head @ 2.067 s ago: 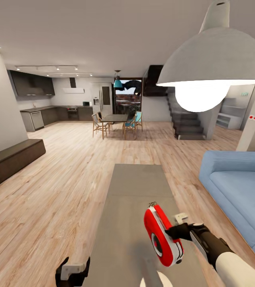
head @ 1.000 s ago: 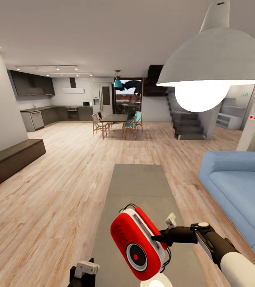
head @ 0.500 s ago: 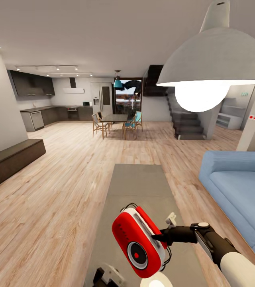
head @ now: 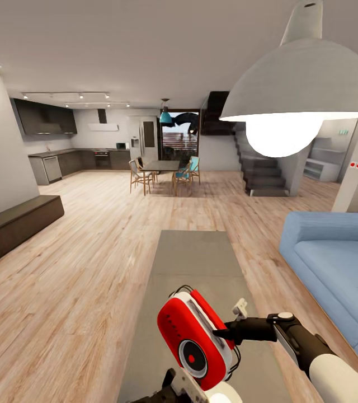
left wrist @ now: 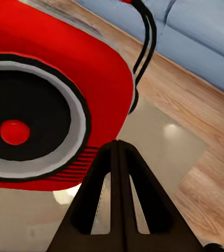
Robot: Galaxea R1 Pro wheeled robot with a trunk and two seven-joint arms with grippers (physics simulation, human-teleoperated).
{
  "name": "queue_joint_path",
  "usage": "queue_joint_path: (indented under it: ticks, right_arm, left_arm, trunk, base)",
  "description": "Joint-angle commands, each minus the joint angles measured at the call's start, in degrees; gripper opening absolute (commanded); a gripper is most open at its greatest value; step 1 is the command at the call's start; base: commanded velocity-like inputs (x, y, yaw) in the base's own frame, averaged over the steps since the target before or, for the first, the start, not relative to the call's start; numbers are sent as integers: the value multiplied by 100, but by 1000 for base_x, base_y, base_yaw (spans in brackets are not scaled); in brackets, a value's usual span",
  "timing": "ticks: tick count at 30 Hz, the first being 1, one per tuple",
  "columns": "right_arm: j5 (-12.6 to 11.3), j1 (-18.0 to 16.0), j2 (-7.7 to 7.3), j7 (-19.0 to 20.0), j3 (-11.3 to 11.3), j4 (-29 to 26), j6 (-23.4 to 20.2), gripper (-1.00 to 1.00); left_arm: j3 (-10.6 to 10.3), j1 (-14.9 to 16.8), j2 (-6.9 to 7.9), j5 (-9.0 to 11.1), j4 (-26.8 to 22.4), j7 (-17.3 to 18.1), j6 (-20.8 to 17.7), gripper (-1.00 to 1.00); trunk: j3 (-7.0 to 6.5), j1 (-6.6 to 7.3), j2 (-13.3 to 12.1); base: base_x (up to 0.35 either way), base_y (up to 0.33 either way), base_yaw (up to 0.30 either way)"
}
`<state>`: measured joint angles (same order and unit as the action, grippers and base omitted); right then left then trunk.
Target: Turn on the radio receiver that's on the table in the living room.
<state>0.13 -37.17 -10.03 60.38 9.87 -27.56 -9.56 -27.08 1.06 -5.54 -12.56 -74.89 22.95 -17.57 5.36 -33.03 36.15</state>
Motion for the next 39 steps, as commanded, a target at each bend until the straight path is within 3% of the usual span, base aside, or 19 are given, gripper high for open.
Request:
queue_joint_path:
  ticks: [1, 8, 14, 19, 21, 23, 25, 28, 33, 39]
  right_arm:
    - [-20, -1, 1, 1, -12, -4, -2, -100]
    - [-13, -1, 1, 8, -12, -4, -2, -100]
    - [-13, -1, 8, 9, -4, -4, -2, -100]
    - [-13, -1, 9, 9, -3, -4, -2, -100]
    - [-13, -1, 9, 12, -3, -4, -2, -100]
    - [-11, -1, 9, 15, -3, -4, -2, -100]
    - [-7, -1, 9, 17, -3, -5, -2, -100]
    - [-5, -1, 9, 22, -3, -4, -2, -100]
    - [-4, -1, 10, 58, -3, -4, -2, -100]
    - [-4, -1, 10, 70, -3, -4, -2, -100]
  left_arm:
    - [0, 15, 0, -1, -73, 3, -53, -100]
    - [26, 65, 11, -16, -430, 16, -167, -100]
    - [80, 280, 5, -368, -443, 28, -436, -100]
    - [94, 350, 6, -447, -408, 26, -519, -100]
    - [164, 356, 8, -454, -391, 23, -529, -100]
    - [360, 362, 5, -456, -347, 19, -534, -100]
    - [573, 415, 2, -454, -225, 18, -531, -100]
    - [714, 656, -10, -449, 262, 17, -527, -100]
    - [758, 1042, -131, -452, 833, 17, -514, -100]
    - [765, 1210, -293, -454, 968, 17, -518, -100]
  trunk:
    - [0, 0, 0]
    - [0, 0, 0]
    - [0, 0, 0]
    - [0, 0, 0]
    - [0, 0, 0]
    - [0, 0, 0]
    - [0, 0, 0]
    - [0, 0, 0]
    - [0, 0, 0]
    - [0, 0, 0]
  base:
    - [0, 0, 0]
    - [0, 0, 0]
    - [0, 0, 0]
    - [0, 0, 0]
    - [0, 0, 0]
    - [0, 0, 0]
    - [0, 0, 0]
    - [0, 0, 0]
    - [0, 0, 0]
    - [0, 0, 0]
